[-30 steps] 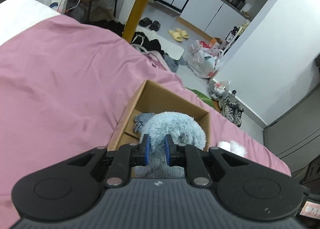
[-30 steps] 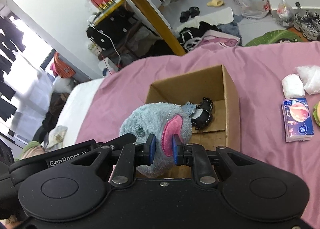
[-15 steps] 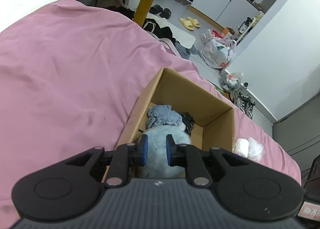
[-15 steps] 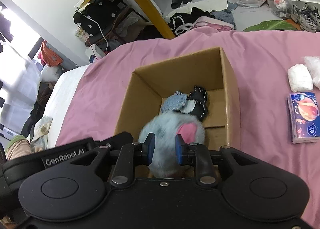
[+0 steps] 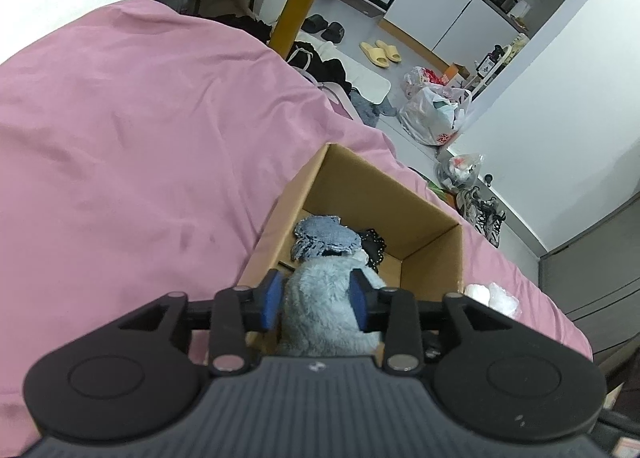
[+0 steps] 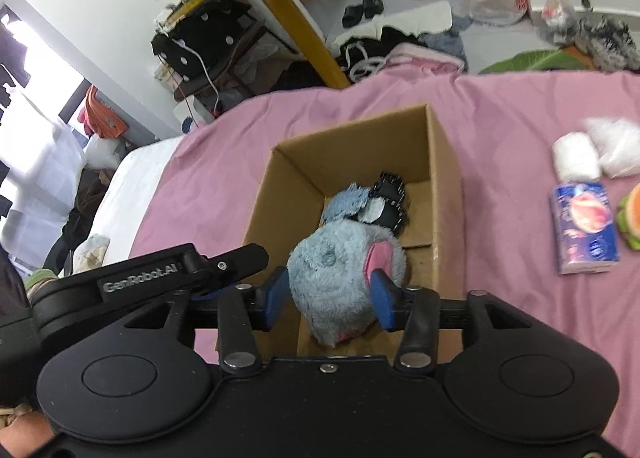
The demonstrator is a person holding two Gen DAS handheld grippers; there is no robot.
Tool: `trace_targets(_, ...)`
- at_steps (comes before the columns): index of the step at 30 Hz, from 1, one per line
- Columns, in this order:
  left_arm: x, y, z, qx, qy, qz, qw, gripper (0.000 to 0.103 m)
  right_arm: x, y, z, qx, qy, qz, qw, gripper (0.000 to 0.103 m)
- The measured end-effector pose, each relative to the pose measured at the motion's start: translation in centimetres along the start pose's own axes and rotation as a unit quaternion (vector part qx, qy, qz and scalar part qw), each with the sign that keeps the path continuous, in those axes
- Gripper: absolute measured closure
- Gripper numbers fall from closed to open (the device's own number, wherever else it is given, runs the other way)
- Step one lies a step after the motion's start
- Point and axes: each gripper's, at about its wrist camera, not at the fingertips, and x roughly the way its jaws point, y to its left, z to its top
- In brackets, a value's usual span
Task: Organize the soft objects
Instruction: 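Lower the grey plush into the box and open both tools, then move the left tool toward the blue tissue pack while the right tool moves toward the burger plush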
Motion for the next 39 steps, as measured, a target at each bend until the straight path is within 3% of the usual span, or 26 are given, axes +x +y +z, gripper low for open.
trace_targets(2,-0.6,-0.3,-0.1,0.007,-0.006,0.004,0.9999,0.057,-1.1,-0.1,-0.1,-0.005,-0.012,0.001,1.0,0.046)
trace_targets(8,-2.4,-1.9,-0.9,0.039,-0.027,0.03,0.9984,0.027,-3.9,-1.0,-0.5,-0.001,-0.041,-0.002,0.999,0.043)
trace_targets(10,-2.9,-2.4,-1.0,0.052,-0.033,0.044,0.9972,0.026,-4.6,-1.2,-0.5,0.0,-0.047,-0.002,0.999,0.039)
trace_targets(12,-3.7,-3.0,-1.2,0.06,-0.04,0.058,0.9957,0.019,-5.3,-1.2,-0.4,-0.003,-0.056,-0.004,0.998,0.036)
trace_targets(17,-5.6,-3.6,-1.7,0.062,-0.051,0.061,0.9949,0.009,-7.4,-1.5,-0.4,-0.005,-0.079,-0.003,0.997,0.024)
trace_targets(21,-7.1,-4.3,-2.3,0.069,-0.065,0.064,0.9935,0.0,-8.4,-2.2,-0.4,-0.003,-0.082,-0.011,0.997,0.02)
trace_targets(24,-7.9,-4.9,-2.7,0.075,-0.067,0.063,0.993,0.0,-9.3,-2.5,-0.4,0.0,-0.087,-0.007,0.996,0.016)
trace_targets(26,-8.5,-5.3,-2.9,0.079,-0.069,0.063,0.9925,0.0,-10.0,-2.6,-0.4,-0.006,-0.094,-0.009,0.995,0.006)
trace_targets(39,-11.9,-8.4,-4.8,0.105,-0.083,0.03,0.9905,0.0,-14.8,-5.0,-0.6,-0.019,-0.127,-0.015,0.992,0.0)
